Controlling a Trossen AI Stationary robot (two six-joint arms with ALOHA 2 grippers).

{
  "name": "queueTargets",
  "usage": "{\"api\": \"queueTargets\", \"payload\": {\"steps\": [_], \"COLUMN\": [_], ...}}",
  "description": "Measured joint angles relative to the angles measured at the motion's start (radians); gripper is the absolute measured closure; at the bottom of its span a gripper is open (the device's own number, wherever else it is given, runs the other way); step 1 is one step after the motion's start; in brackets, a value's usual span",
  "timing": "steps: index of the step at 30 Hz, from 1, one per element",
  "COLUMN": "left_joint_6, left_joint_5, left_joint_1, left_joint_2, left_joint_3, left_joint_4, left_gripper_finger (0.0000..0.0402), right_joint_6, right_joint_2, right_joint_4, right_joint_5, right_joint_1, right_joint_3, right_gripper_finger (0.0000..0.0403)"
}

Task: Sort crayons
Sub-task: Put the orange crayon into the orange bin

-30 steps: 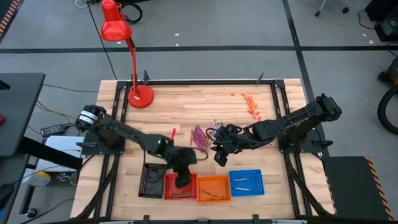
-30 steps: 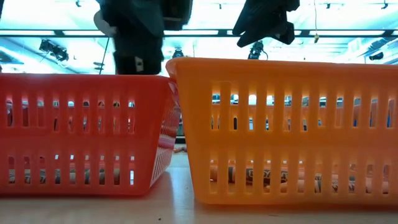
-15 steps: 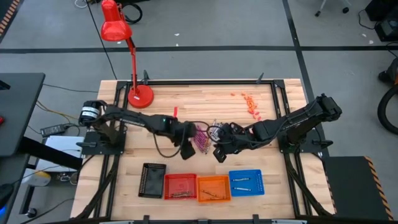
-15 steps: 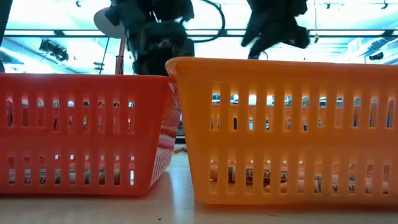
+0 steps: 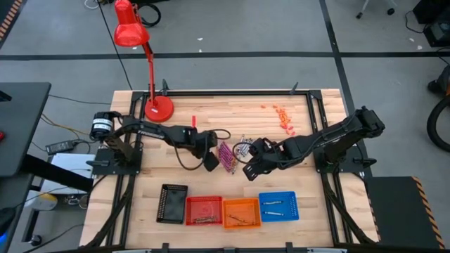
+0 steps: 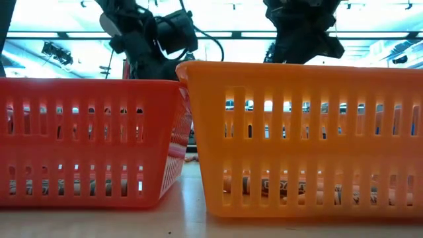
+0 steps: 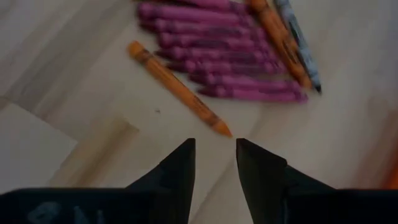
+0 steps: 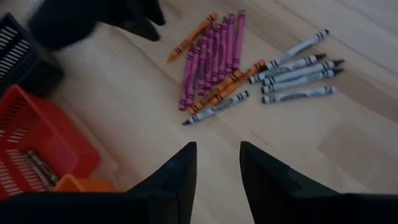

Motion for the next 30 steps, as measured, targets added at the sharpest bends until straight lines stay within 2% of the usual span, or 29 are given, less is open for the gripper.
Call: {"api": "queueTargets", "payload": {"steps": [5, 10, 16, 25, 30], "left_joint_6": [-0.061, -0.061, -0.08, -0.128, -0.133], "left_joint_5": [-0.042, -0.128, -0.14, -0.147, -0.203], "left_joint_1": [0.01, 0.007, 0.007, -0.01, -0.015], "left_joint_2": [0.0, 0.002, 0.037, 0.085, 0.085], "left_joint_3": [-0.029, -0.029, -0.03, -0.03, -0.03], "left_joint_4": [0.05, 0.059, 0.101, 0.155, 0.146], "left_gripper_finger": [0.0266, 0.0231, 0.0195, 0.0196, 0.0196], "right_joint_6": [-0.011, -0.02, -0.036, -0.048, -0.047], "right_joint_2": [0.002, 0.002, 0.002, 0.002, 0.002], "right_joint_4": [0.042, 0.039, 0.042, 0.044, 0.046], "right_joint_5": [-0.001, 0.001, 0.01, -0.006, -0.006], "right_joint_1": [-0.002, -0.004, -0.003, -0.008, -0.008], "right_joint_3": [0.0, 0.0, 0.0, 0.0, 0.0], "right_gripper_finger": [0.0276, 0.0276, 0.0276, 0.0276, 0.0276]}}
